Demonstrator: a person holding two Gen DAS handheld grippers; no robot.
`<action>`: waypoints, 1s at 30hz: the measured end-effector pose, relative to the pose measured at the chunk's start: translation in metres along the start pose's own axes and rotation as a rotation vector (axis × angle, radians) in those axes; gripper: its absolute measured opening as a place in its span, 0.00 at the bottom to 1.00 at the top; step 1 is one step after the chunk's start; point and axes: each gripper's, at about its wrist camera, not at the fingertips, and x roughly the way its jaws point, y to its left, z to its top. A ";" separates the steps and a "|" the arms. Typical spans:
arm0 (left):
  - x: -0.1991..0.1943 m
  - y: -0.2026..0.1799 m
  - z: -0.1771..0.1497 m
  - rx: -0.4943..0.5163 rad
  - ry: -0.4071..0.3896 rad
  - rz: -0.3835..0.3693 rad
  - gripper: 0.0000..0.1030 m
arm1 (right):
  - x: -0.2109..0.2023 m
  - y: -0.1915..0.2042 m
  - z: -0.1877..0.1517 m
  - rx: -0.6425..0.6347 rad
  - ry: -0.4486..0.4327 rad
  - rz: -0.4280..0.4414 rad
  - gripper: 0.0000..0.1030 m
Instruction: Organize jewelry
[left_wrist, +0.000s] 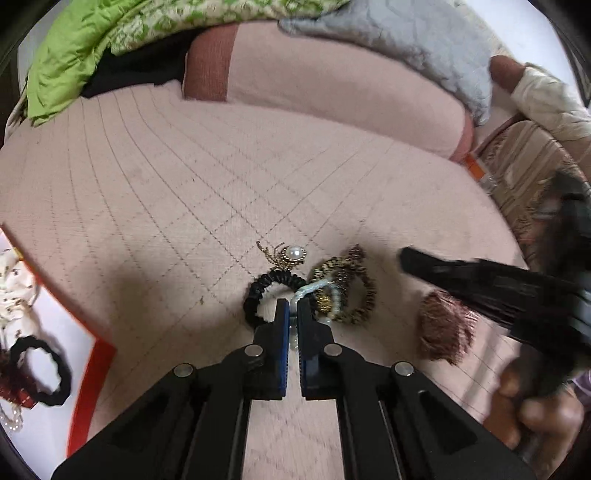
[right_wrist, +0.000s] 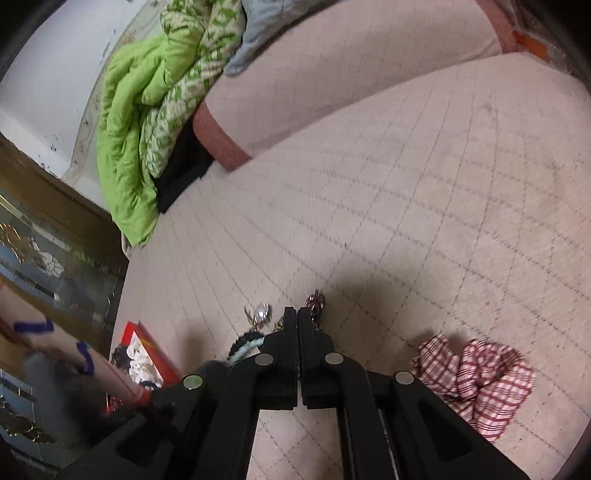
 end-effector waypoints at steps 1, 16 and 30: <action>-0.006 0.002 -0.002 -0.002 -0.006 -0.005 0.04 | 0.005 -0.001 -0.001 0.004 0.016 0.000 0.02; -0.045 0.021 -0.031 -0.007 -0.076 -0.053 0.04 | 0.035 -0.005 -0.010 -0.055 0.088 -0.091 0.06; -0.028 0.026 -0.044 0.078 -0.100 0.004 0.04 | 0.051 0.027 -0.022 -0.329 0.062 -0.321 0.06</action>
